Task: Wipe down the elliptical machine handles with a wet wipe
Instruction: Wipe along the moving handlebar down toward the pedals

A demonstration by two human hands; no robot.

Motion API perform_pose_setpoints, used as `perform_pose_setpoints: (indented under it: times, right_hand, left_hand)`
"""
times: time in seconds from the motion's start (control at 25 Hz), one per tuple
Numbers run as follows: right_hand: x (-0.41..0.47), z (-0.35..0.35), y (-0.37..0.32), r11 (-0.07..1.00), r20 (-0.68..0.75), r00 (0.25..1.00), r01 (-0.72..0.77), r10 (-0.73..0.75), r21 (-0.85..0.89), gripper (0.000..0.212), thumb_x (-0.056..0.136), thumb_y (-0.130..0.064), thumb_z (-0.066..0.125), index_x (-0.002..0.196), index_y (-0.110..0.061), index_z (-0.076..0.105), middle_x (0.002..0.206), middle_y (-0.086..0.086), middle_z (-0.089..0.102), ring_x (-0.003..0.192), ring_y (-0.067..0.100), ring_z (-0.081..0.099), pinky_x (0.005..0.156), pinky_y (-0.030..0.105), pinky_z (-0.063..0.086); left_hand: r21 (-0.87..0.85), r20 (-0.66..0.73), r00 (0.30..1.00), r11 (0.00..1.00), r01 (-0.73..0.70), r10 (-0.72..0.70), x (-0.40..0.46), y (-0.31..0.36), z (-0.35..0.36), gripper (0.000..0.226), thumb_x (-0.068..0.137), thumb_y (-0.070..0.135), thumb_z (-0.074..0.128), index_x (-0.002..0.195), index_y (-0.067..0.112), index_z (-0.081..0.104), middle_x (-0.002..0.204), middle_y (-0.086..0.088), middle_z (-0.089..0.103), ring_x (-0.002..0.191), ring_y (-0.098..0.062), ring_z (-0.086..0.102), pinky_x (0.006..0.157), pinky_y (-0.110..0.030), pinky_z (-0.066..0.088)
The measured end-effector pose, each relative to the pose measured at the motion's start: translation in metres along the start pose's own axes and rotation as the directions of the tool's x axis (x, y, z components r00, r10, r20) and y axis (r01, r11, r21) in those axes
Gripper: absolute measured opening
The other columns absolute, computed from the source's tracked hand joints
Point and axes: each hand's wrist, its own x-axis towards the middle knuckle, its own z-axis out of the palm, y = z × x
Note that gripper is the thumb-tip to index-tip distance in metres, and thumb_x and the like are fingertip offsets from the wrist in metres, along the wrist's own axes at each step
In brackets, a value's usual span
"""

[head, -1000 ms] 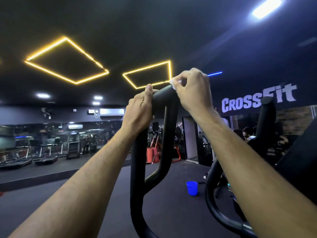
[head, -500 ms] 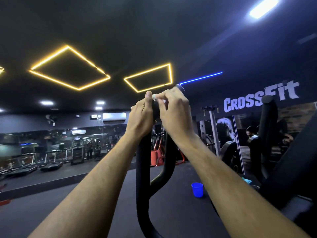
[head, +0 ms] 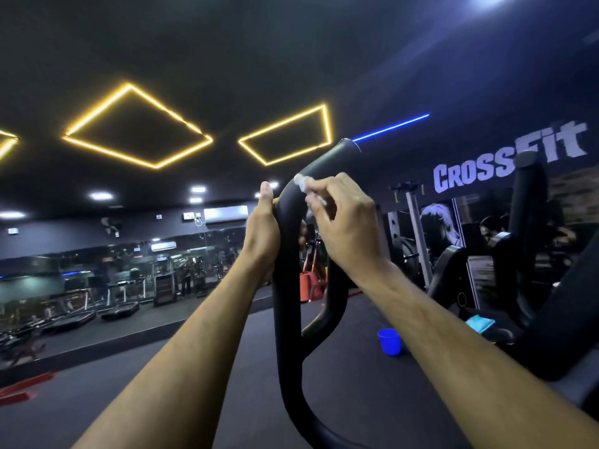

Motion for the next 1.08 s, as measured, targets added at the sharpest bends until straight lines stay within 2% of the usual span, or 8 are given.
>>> perform_pose_setpoints:
  times: [0.08, 0.2, 0.28, 0.36, 0.52, 0.72, 0.92, 1.08]
  right_hand:
    - [-0.005, -0.009, 0.009, 0.999, -0.005, 0.999, -0.036, 0.037, 0.038, 0.011, 0.089, -0.004, 0.072, 0.098, -0.011, 0.071, 0.092, 0.001, 0.066, 0.081, 0.011, 0.065, 0.074, 0.032, 0.056]
    - [0.016, -0.010, 0.017, 0.957, -0.218, 0.935, -0.252, 0.279, 0.145, 0.004, 0.091, -0.015, 0.073, 0.094, -0.017, 0.072, 0.091, -0.001, 0.069, 0.079, 0.009, 0.068, 0.071, 0.035, 0.058]
    - [0.025, 0.001, 0.011, 0.947, -0.306, 0.897, -0.293, 0.319, 0.128, 0.004, 0.089, -0.015, 0.073, 0.093, -0.017, 0.072, 0.087, -0.001, 0.069, 0.077, 0.010, 0.068, 0.072, 0.037, 0.057]
    - [0.015, 0.015, -0.005, 0.957, -0.262, 0.923, -0.253, 0.282, 0.140, 0.007, 0.089, -0.009, 0.072, 0.093, -0.014, 0.072, 0.088, 0.000, 0.068, 0.076, 0.011, 0.068, 0.073, 0.034, 0.058]
    - [-0.015, 0.007, -0.016, 0.991, -0.035, 0.995, -0.094, 0.097, 0.098, 0.005, 0.089, -0.005, 0.074, 0.092, -0.009, 0.073, 0.087, -0.001, 0.067, 0.076, 0.007, 0.063, 0.071, 0.019, 0.052]
    - [0.010, -0.004, 0.009, 0.957, -0.262, 0.928, -0.218, 0.265, 0.194, 0.011, 0.089, -0.009, 0.074, 0.099, -0.012, 0.076, 0.093, -0.003, 0.072, 0.085, 0.012, 0.069, 0.077, 0.034, 0.059]
    - [-0.015, 0.025, -0.020, 0.961, -0.259, 0.933, -0.209, 0.251, 0.178, 0.016, 0.088, 0.000, 0.073, 0.101, -0.008, 0.076, 0.092, 0.000, 0.068, 0.081, 0.008, 0.066, 0.074, 0.023, 0.057]
    - [-0.035, 0.011, -0.016, 0.982, -0.030, 0.992, -0.121, 0.126, 0.143, 0.013, 0.086, -0.002, 0.077, 0.096, -0.009, 0.077, 0.092, -0.002, 0.071, 0.085, 0.003, 0.065, 0.079, 0.011, 0.050]
  left_hand:
    - [0.006, -0.021, 1.000, 1.000, -0.023, 0.023, 0.001, -0.001, 0.000, 0.076, 0.110, 0.058, 0.022, 0.075, 0.016, 0.075, 0.061, -0.016, 0.059, 0.048, -0.025, 0.051, 0.053, -0.032, 0.042]
    - [0.032, -0.037, 0.999, 0.999, -0.030, 0.031, 0.003, -0.004, -0.001, 0.076, 0.111, 0.056, 0.019, 0.086, 0.008, 0.072, 0.057, -0.015, 0.058, 0.045, -0.024, 0.049, 0.049, -0.030, 0.039]
    - [0.057, -0.042, 0.998, 0.998, -0.033, 0.036, 0.003, -0.005, 0.000, 0.081, 0.111, 0.057, 0.016, 0.093, 0.001, 0.071, 0.057, -0.015, 0.057, 0.044, -0.023, 0.048, 0.047, -0.028, 0.039]
    - [0.039, -0.034, 0.998, 0.998, -0.044, 0.045, 0.001, -0.004, 0.001, 0.083, 0.111, 0.058, 0.015, 0.091, 0.002, 0.073, 0.059, -0.016, 0.058, 0.046, -0.024, 0.049, 0.047, -0.029, 0.040]
    - [-0.043, -0.015, 0.999, 0.998, -0.052, 0.052, -0.003, -0.002, 0.004, 0.076, 0.111, 0.058, 0.018, 0.075, 0.016, 0.070, 0.061, -0.010, 0.059, 0.051, -0.023, 0.051, 0.053, -0.032, 0.044]
    - [0.042, -0.072, 0.996, 0.998, -0.055, 0.057, -0.004, 0.000, 0.004, 0.073, 0.112, 0.056, 0.018, 0.090, 0.011, 0.072, 0.060, -0.008, 0.058, 0.048, -0.022, 0.048, 0.051, -0.031, 0.041]
    - [-0.006, -0.051, 0.996, 0.998, -0.069, 0.069, -0.007, 0.002, 0.005, 0.078, 0.112, 0.054, 0.018, 0.074, 0.019, 0.076, 0.063, -0.006, 0.063, 0.054, -0.021, 0.054, 0.054, -0.031, 0.047]
    - [-0.064, -0.045, 0.998, 0.997, -0.036, 0.033, -0.005, -0.002, 0.000, 0.072, 0.111, 0.056, 0.020, 0.103, 0.010, 0.074, 0.077, -0.009, 0.072, 0.067, -0.020, 0.066, 0.065, -0.030, 0.054]
